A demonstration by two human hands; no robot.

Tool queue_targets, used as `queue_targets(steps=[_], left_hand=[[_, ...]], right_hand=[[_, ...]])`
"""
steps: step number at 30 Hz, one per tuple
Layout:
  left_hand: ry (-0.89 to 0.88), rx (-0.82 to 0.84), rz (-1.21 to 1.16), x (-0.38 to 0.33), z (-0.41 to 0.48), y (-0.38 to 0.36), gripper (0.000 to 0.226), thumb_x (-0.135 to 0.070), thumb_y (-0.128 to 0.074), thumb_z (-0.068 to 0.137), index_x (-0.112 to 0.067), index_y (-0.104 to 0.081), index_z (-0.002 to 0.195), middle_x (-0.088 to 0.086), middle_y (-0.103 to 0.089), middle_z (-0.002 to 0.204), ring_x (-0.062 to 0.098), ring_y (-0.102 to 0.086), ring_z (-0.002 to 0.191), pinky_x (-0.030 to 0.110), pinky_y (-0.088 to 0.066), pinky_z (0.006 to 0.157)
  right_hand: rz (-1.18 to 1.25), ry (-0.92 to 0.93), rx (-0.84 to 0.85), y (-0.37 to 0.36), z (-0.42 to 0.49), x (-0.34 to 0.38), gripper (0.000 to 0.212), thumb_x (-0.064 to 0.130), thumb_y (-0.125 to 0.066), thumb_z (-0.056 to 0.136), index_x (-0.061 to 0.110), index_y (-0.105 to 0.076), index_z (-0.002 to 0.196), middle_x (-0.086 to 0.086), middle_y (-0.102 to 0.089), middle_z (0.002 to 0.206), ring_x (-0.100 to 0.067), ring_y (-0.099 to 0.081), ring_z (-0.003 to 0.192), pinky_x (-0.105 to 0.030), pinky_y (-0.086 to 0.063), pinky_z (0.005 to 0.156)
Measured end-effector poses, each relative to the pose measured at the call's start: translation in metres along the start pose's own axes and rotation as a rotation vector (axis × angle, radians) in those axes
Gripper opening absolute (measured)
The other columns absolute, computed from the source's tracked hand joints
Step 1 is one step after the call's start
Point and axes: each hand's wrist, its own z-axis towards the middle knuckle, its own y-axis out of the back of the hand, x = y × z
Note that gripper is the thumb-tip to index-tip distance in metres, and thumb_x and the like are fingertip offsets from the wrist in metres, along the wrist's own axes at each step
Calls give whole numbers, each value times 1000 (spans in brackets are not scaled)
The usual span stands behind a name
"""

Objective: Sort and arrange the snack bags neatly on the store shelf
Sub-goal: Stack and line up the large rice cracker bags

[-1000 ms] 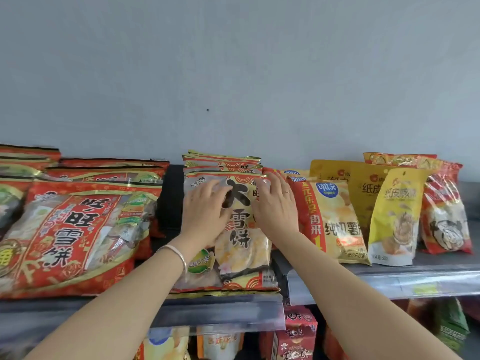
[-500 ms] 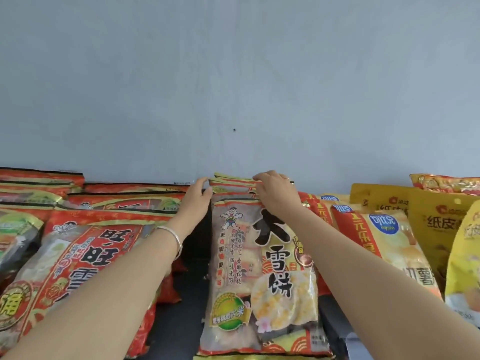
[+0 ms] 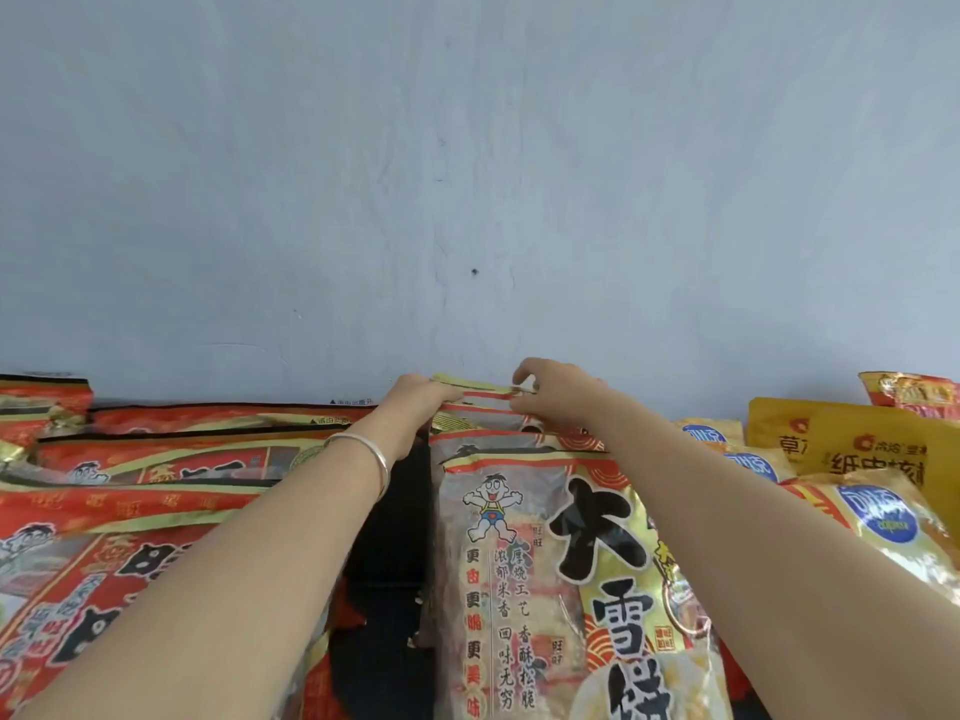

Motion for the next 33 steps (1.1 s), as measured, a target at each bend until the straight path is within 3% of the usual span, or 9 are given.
queue_targets(steps=[2, 5, 9, 12, 15, 18, 22, 27, 33], left_hand=[[-38, -33, 18, 1, 3, -1, 12, -15, -67, 83, -5, -65, 89, 15, -69, 92, 30, -65, 89, 40, -51, 88], [-91, -125, 118, 8, 7, 0, 24, -19, -70, 81, 2, -66, 93, 19, -68, 95, 34, -65, 91, 42, -53, 85], [-129, -249, 207, 14, 13, 7, 27, -25, -68, 83, -8, -57, 66, 14, -64, 76, 31, -63, 76, 32, -46, 65], [-142, -274, 194, 16, 15, 10, 27, -25, -65, 84, -11, -56, 63, 11, -62, 71, 28, -62, 73, 31, -45, 64], [-140, -222, 117, 16, 14, 11, 18, -27, -58, 89, -9, -60, 91, 13, -65, 91, 27, -64, 84, 36, -52, 74], [-81, -154, -80, 14, 6, 11, 42, -37, -51, 93, -13, -44, 126, 13, -59, 113, 27, -61, 100, 43, -51, 86], [-101, -61, -195, 11, -15, 8, 49, -47, -35, 97, -17, -36, 136, 10, -56, 120, 20, -59, 99, 30, -47, 68], [-182, -31, -205, 13, -43, 9, 49, -49, -31, 98, -17, -42, 133, 9, -56, 125, 21, -55, 112, 42, -43, 100], [-339, -167, -127, 12, -84, 3, 45, -38, -40, 98, -23, -36, 140, 1, -37, 146, 17, -37, 132, 27, -33, 94]], right_hand=[[-27, 2, 17, -2, 3, -1, 34, 36, -60, 89, 19, -54, 118, -5, -57, 126, -26, -51, 115, -40, -40, 98], [-66, 28, -12, -9, 8, 6, 15, 29, -59, 90, 18, -54, 99, -7, -62, 113, -24, -54, 97, -34, -46, 82], [-64, 38, -67, -15, 11, 20, 8, 26, -54, 92, 19, -52, 95, -6, -61, 106, -25, -56, 94, -34, -46, 76], [-57, 14, -77, -18, 12, 27, 10, 26, -52, 93, 19, -54, 100, -6, -60, 108, -26, -55, 96, -34, -45, 76], [-27, -15, -88, -19, 10, 26, 16, 27, -54, 91, 18, -56, 105, -6, -61, 111, -26, -57, 99, -37, -49, 81], [32, 9, -145, -12, 3, 26, 26, 29, -57, 90, 17, -56, 113, -7, -58, 117, -26, -55, 105, -39, -50, 85], [33, 114, -227, -2, -16, 31, 28, 33, -54, 93, 19, -58, 117, -7, -53, 122, -26, -54, 108, -44, -48, 91], [54, 158, -234, -2, -46, 36, 23, 31, -50, 94, 19, -64, 107, -3, -60, 113, -24, -57, 102, -47, -48, 90], [0, 155, -317, -10, -77, 34, 29, 36, -44, 97, 19, -63, 112, -3, -60, 112, -26, -56, 103, -41, -41, 89]])
